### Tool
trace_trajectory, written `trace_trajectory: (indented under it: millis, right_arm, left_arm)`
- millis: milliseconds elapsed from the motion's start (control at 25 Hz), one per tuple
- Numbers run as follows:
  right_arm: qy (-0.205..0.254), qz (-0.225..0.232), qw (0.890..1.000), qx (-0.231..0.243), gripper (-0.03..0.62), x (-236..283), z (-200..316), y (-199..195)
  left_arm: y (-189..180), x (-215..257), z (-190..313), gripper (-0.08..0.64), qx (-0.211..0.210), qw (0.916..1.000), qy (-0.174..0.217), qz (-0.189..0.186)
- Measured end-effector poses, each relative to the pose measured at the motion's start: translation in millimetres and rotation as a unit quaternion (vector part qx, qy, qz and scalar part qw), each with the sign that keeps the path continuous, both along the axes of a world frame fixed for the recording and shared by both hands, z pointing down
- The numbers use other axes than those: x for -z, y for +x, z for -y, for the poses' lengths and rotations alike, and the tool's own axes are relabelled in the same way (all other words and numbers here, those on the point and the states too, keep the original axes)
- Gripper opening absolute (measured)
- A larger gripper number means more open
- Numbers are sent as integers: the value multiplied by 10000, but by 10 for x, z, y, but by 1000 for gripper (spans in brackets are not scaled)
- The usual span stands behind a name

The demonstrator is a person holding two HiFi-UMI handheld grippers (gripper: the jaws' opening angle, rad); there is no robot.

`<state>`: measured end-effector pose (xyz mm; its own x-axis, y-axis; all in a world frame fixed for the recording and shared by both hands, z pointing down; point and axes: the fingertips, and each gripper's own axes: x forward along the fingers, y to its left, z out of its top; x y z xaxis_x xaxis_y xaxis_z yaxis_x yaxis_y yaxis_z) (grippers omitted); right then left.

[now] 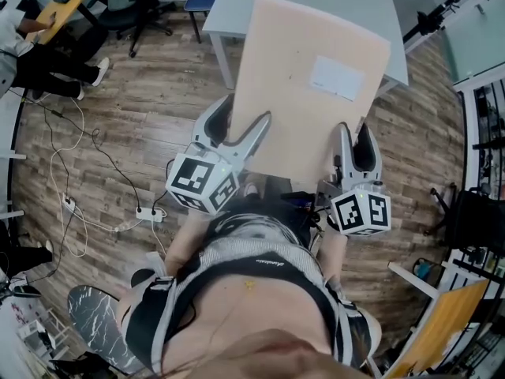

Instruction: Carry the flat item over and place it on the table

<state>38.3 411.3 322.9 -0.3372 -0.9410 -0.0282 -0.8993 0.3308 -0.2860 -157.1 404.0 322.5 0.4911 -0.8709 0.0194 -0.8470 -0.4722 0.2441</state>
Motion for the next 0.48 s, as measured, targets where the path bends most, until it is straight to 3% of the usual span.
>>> trace_trajectory:
  millis: [480]
  right_arm:
    - [-26,-11,10000,-51,209,3,780,212]
  left_arm:
    - [214,-20,813,304,-61,10000,-38,-17]
